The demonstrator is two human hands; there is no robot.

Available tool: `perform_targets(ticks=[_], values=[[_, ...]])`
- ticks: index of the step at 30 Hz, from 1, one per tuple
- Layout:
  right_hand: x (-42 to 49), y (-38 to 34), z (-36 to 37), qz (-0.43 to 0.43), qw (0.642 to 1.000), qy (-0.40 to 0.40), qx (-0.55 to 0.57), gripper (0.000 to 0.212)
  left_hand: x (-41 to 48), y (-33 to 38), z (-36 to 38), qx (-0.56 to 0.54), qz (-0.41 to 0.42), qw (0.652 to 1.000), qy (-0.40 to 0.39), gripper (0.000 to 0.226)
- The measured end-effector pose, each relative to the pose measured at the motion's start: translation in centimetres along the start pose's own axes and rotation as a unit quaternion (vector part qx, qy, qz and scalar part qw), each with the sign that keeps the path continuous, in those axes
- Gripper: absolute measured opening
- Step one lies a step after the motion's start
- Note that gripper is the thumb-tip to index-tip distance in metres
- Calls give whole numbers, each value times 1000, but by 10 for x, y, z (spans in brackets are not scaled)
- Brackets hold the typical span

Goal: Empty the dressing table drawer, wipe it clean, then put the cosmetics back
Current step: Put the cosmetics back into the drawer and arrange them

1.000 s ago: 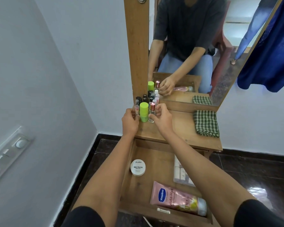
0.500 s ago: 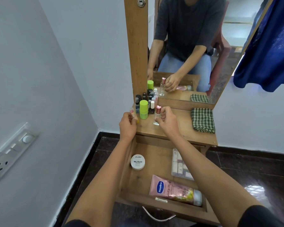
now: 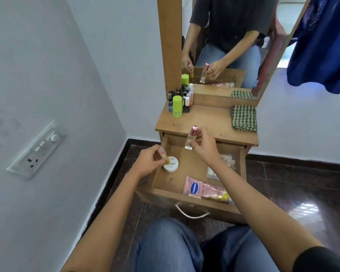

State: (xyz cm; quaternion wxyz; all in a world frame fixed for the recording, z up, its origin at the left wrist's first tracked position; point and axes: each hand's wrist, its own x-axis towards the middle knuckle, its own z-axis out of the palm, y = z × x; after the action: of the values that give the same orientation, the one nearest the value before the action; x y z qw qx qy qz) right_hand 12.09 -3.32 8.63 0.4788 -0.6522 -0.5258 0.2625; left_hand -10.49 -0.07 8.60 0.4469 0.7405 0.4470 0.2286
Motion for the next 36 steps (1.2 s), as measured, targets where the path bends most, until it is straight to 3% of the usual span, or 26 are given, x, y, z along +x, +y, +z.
perform_targets(ticks=[3,7,14,23,32,34,36], values=[[-22,7,5,20,1000,-14,-10,29,-11,6,0,129,-15,990,-55,20],[-39,20,12,62,998,-20,10,30,-15,14,6,333,30,938,-95,22],[-52,33,15,78,994,-75,-9,28,-13,8,19,491,45,847,-200,7],[-54,44,31,102,988,-117,-23,31,-6,-3,14,487,46,825,-281,22],[-48,35,51,80,967,-242,-23,37,-2,-3,10,483,31,810,-331,26],[-47,34,55,86,962,-257,-22,37,-4,-2,9,461,23,826,-324,24],[-45,36,59,93,962,-258,-16,38,-4,-2,6,399,-2,863,-310,22]])
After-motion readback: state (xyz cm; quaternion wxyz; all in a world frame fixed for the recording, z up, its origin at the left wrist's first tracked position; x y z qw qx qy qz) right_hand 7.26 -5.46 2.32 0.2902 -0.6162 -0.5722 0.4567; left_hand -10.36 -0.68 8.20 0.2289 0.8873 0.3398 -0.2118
